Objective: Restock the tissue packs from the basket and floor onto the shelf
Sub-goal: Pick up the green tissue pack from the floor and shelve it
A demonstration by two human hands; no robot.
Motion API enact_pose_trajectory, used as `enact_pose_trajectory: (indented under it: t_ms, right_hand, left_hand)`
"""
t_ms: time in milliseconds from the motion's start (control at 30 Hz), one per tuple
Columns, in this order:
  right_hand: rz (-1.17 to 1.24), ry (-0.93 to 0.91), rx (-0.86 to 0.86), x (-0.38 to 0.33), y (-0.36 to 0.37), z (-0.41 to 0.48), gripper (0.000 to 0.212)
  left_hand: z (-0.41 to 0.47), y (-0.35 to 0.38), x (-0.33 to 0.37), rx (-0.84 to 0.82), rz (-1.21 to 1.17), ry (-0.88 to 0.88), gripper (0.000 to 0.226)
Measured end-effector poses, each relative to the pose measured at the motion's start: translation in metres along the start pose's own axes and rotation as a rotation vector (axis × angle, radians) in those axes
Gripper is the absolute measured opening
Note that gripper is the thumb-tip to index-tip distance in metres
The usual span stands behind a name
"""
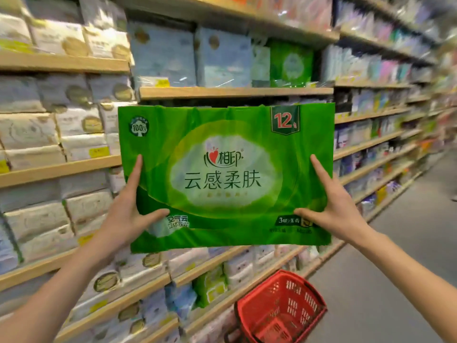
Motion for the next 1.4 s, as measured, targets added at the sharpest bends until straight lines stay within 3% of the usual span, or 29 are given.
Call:
enact_pose_trajectory:
  t_ms: [267, 500, 1133, 1400]
  right_hand:
    - [-0.154, 0.063, 0.163, 0.11, -0.144, 0.054, 0.114]
    - [-0.226, 0.106, 0.259, 0.185, -0.209, 0.097, 0.112]
    - [-0.198, 0.097, 0.447, 0.359, -0.198, 0.36, 0.114]
    - [-0.101, -0.021, 0.448, 0.441, -0.187, 0.483, 0.111]
  left_hand:
    - [0.121, 0.15, 0.088, -0.023, -0.174, 0.174, 0.115]
    - [0.203, 0.252, 0.132, -0.024, -0.207, 0.265, 0.117]
    - [0.473, 0.446, 0.086, 0.067, -0.259, 0.409, 0.112]
    - [0.553, 0.511, 0.078, 0.198, -0.093, 0.398, 0.114]
Point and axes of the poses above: each hand's wrist, its own z-axis towards the middle knuckle, its own y-axis out of the palm, x = y × z, the point moved 3 cm from there along z, towards the middle knuckle, and after that the axes turned 9 degrees about y, right-handed, at the moved point
